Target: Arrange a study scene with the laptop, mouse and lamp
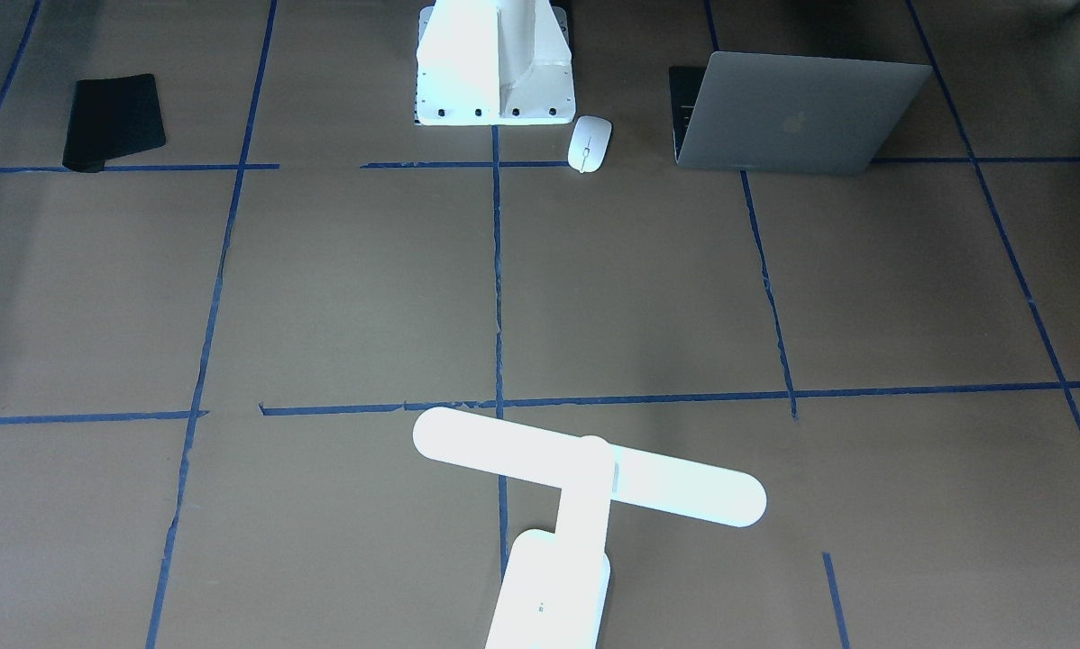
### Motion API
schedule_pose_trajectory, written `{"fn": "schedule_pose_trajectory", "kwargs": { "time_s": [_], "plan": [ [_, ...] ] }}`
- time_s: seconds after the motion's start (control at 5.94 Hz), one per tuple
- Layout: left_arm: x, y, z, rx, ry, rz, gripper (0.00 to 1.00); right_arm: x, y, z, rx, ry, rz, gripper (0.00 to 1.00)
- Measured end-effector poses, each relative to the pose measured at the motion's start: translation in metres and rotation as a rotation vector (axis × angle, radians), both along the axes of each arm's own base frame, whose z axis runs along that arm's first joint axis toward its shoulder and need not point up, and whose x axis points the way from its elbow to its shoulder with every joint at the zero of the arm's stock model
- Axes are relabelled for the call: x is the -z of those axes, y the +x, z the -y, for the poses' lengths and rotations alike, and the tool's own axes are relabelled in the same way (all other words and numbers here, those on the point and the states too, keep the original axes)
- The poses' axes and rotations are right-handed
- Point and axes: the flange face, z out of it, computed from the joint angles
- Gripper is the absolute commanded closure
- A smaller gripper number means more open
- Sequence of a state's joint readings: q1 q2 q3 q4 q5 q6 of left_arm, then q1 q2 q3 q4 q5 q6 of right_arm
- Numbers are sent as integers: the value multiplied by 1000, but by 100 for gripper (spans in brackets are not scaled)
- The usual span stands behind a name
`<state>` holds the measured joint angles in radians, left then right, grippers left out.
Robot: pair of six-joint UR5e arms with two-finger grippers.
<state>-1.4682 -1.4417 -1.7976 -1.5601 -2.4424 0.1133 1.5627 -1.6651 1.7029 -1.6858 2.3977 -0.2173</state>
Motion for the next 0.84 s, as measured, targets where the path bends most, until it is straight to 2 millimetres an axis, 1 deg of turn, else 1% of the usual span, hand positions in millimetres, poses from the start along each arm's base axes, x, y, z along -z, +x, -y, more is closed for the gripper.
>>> {"fn": "schedule_pose_trajectory", "kwargs": {
  "time_s": [0.17, 0.34, 0.51, 0.67, 0.84],
  "plan": [
    [16, 26, 0, 3, -14, -30, 0, 2, -3, 0, 4, 2, 18, 0],
    [41, 57, -5, -1, -23, -52, 0, 5, -6, 0, 6, 4, 39, 0],
    [68, 83, -18, 14, -62, -65, 0, 7, -9, 2, 10, 7, 46, 0],
    [101, 106, -35, 45, -128, -76, 0, 9, -13, 4, 17, 8, 49, 0],
    [129, 123, -59, 91, -222, -80, 0, 10, -16, 6, 22, 8, 52, 0]
  ]
}}
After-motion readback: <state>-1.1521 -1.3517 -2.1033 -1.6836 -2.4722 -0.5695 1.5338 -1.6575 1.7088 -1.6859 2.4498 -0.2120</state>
